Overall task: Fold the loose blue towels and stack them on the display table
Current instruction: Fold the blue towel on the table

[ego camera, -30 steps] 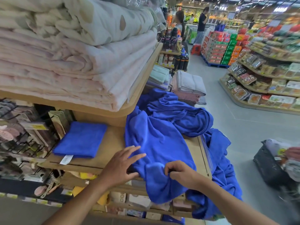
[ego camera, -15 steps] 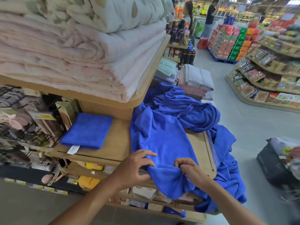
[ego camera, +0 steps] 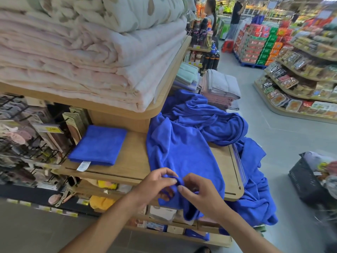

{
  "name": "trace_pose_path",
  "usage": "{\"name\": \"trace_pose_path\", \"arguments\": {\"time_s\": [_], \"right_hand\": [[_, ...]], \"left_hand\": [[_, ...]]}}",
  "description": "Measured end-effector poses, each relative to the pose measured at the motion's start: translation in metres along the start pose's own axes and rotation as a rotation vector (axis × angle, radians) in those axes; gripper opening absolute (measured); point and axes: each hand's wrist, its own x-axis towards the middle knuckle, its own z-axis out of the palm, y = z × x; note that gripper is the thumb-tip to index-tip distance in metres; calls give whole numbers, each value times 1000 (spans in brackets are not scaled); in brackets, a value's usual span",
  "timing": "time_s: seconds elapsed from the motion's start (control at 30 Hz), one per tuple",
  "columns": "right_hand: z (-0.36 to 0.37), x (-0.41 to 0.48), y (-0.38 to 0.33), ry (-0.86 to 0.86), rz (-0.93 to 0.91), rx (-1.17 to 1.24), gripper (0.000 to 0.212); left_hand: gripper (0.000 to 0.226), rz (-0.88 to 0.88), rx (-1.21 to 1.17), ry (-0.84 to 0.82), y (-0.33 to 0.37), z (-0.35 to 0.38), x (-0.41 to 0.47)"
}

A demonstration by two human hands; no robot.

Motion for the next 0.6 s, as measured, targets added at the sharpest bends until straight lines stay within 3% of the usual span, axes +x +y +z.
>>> {"name": "trace_pose_path", "arguments": {"time_s": [0.07, 0.1, 0.2, 0.27, 0.4, 0.6], "right_hand": [[-6, -1, 1, -6, 59, 59, 19], [-9, -2, 1, 1, 90, 104, 24], [-17, -5, -6, 20, 123, 262, 27], [-21, -7, -13, 2, 107, 310, 23], [-24, -7, -21, 29, 54, 282, 28], [-25, -16, -20, 88, 24, 315, 17]], "left_hand": [[31, -87, -160, -112, -3, -19, 2], [29, -86, -123, -69, -7, -27, 7], [16, 8, 496, 477, -24, -57, 36], [29, 6, 760, 678, -27, -74, 59], [49, -65, 709, 694, -11, -94, 107], [40, -27, 394, 724, 25, -101, 150]]}}
